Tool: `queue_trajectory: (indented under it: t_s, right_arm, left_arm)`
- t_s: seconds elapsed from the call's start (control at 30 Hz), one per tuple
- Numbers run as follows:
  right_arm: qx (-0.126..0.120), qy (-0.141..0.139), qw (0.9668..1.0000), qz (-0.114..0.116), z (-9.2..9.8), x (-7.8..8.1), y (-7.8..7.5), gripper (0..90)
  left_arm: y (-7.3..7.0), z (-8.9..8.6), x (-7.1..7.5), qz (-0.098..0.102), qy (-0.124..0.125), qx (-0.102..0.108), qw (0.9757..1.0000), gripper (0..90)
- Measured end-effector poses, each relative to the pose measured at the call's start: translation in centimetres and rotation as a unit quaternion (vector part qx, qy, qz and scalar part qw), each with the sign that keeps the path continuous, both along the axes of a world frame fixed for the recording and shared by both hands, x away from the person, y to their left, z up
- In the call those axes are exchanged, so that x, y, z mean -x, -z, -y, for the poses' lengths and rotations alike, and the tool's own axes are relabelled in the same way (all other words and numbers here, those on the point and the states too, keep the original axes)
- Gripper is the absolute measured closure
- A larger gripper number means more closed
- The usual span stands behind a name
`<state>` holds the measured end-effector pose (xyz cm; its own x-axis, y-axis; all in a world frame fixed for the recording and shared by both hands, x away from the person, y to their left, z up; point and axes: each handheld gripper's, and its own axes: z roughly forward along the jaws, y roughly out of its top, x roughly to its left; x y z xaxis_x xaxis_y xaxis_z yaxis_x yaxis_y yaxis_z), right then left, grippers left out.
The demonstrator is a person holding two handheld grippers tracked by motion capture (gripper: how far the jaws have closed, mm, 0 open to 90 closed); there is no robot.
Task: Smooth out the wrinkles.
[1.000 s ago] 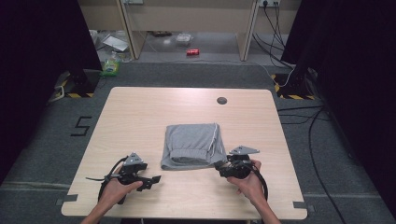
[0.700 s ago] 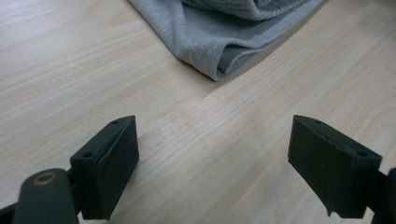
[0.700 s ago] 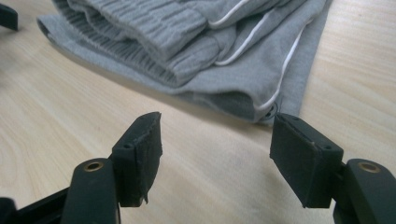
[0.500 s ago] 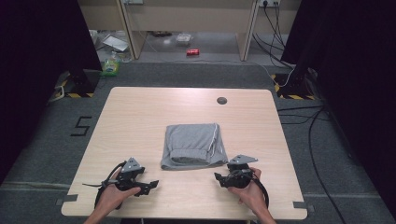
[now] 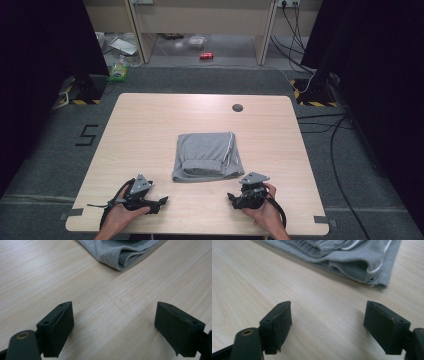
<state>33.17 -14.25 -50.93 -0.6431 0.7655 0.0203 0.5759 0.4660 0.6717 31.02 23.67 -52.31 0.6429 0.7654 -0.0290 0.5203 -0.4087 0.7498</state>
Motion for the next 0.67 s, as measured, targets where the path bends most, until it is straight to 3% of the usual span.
queue_trajectory:
  t_s: [0.17,0.67]
  right_arm:
    - [0.010,-0.005,0.9999,0.007,-0.39,0.22,0.15,17.7]
    - [0.008,-0.008,0.9999,0.009,-0.42,0.18,0.23,16.8]
  left_arm:
    - [0.01,-0.03,0.08,0.000,0.001,0.000,1.0000,14.3]
    - [0.01,-0.02,0.10,0.001,0.000,0.000,1.0000,14.2]
